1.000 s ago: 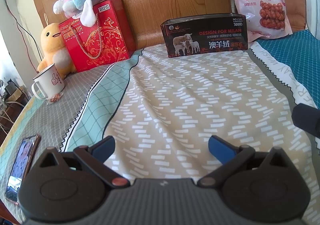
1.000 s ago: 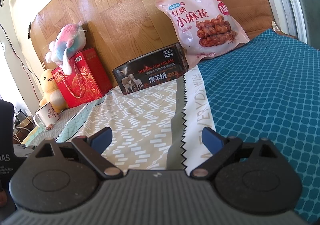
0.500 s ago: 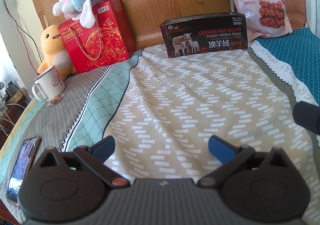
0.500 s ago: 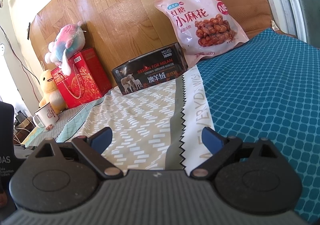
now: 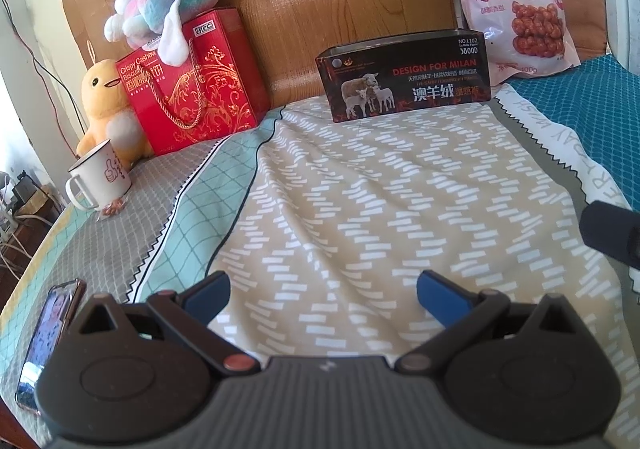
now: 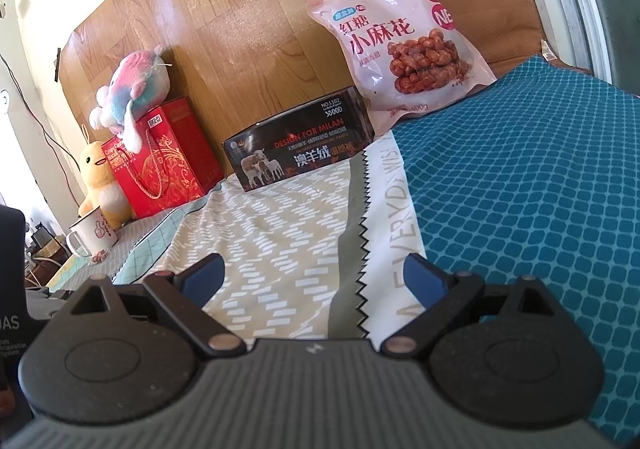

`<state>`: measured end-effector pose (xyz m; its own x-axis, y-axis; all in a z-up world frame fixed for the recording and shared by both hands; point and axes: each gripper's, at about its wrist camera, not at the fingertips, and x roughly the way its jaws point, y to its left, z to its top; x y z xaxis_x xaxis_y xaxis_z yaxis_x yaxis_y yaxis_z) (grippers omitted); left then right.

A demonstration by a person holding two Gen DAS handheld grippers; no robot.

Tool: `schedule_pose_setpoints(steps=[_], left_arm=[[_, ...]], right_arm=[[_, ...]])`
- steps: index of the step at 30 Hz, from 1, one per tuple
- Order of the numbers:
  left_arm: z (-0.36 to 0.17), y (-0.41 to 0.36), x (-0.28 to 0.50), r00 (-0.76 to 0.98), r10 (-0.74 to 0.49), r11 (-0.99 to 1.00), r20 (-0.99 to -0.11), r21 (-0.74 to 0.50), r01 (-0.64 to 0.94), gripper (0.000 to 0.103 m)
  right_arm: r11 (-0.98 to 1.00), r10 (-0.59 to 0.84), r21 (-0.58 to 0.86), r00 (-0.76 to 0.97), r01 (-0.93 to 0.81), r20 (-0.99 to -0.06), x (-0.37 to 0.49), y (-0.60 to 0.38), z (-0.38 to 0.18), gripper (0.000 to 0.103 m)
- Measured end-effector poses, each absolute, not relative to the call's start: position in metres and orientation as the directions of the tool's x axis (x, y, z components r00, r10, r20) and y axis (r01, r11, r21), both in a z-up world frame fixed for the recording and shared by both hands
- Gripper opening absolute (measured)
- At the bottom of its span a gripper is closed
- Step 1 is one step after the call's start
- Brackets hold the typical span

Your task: Organize snacks

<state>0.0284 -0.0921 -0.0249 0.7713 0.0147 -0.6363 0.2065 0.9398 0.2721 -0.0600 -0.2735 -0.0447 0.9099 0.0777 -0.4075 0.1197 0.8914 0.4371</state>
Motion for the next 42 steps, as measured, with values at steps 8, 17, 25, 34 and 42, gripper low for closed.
schedule_pose_setpoints(steps=[8,17,25,34,42], left_arm=[[-0.0185,-0.0911,0.0235,0.804,0.011,0.938,-0.594,0.285,0.197,0.103],[-0.0166,-0.092,0.022,0.817,0.007,0.936,-0.576,0.29,0.197,0.103],[-0.0175,-0.0929,0.0213,0.817,0.008,0.934,-0.577,0.296,0.199,0.103],[-0.0215,-0.095,0.0231,0.805,0.024,0.929,-0.593,0.311,0.201,0.103],[-0.0243,-0.0934,0.0278,0.784,0.036,0.931,-0.62,0.306,0.199,0.103]], right_arm=[[0.892,0.075,0.437,0.911,0.121,-0.405,-0.0609,-0.2733,-0.0444,0.098],[0.893,0.067,0.432,0.914,0.123,-0.399,-0.0617,-0.2723,-0.0424,0.098],[0.893,0.065,0.432,0.915,0.124,-0.397,-0.0618,-0.2723,-0.0421,0.098],[0.893,0.063,0.432,0.916,0.125,-0.396,-0.0625,-0.2716,-0.0421,0.098],[0.894,0.063,0.43,0.916,0.125,-0.397,-0.0624,-0.2716,-0.0423,0.098]])
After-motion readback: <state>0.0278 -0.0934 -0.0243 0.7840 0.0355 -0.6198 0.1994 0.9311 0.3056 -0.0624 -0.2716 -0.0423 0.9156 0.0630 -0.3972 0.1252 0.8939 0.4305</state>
